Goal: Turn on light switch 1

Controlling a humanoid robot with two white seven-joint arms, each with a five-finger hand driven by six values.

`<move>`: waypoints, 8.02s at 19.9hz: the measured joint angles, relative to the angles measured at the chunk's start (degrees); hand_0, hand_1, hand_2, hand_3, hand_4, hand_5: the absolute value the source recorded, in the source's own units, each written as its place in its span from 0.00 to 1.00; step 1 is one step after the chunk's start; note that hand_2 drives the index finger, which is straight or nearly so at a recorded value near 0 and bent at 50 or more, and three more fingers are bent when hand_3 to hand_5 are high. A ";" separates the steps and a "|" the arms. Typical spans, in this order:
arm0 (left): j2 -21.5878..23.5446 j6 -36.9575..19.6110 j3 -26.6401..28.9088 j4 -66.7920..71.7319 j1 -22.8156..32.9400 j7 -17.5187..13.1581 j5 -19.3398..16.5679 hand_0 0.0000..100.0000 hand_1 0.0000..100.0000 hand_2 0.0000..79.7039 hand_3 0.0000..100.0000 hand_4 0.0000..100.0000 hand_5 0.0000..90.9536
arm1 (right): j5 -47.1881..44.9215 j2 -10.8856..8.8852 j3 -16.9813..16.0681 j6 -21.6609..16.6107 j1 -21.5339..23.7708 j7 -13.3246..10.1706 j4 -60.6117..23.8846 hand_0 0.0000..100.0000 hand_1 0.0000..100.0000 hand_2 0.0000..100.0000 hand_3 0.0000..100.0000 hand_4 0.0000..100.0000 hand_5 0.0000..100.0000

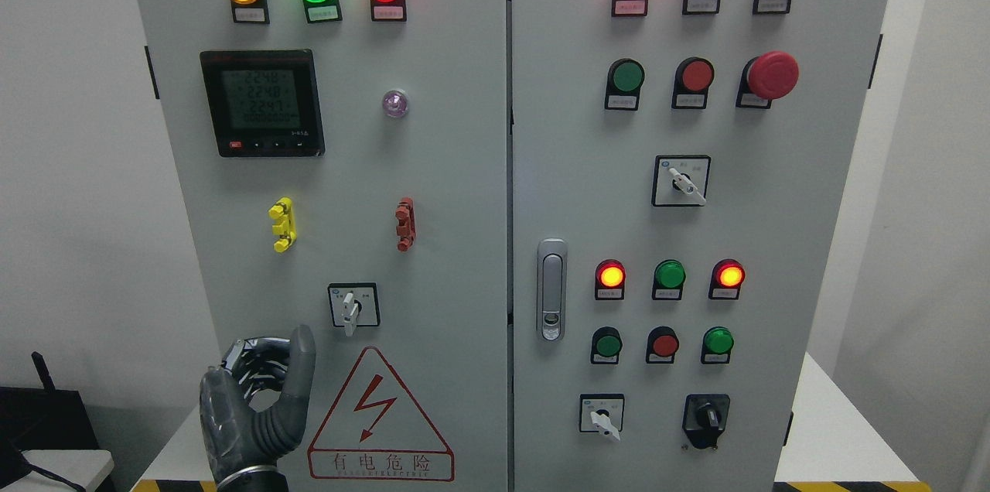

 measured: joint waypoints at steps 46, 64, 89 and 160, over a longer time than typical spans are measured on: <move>-2.08 10.16 -5.03 1.98 -5.27 4.96 -0.17 0.13 0.49 0.67 0.72 0.76 0.71 | 0.00 0.00 0.00 0.00 0.00 0.00 0.00 0.12 0.39 0.00 0.00 0.00 0.00; -2.65 13.33 -5.33 2.85 -7.41 4.53 0.06 0.16 0.47 0.68 0.73 0.76 0.71 | 0.00 0.00 0.00 0.00 0.00 0.00 0.00 0.12 0.39 0.00 0.00 0.00 0.00; -2.94 16.37 -5.55 3.33 -8.65 4.62 0.09 0.23 0.41 0.69 0.74 0.77 0.72 | 0.00 0.00 0.00 0.00 0.00 0.00 0.00 0.12 0.39 0.00 0.00 0.00 0.00; -3.19 16.40 -6.73 3.49 -9.19 4.51 0.17 0.48 0.16 0.75 0.73 0.78 0.73 | 0.00 0.00 0.00 0.00 0.00 0.00 0.00 0.12 0.39 0.00 0.00 0.00 0.00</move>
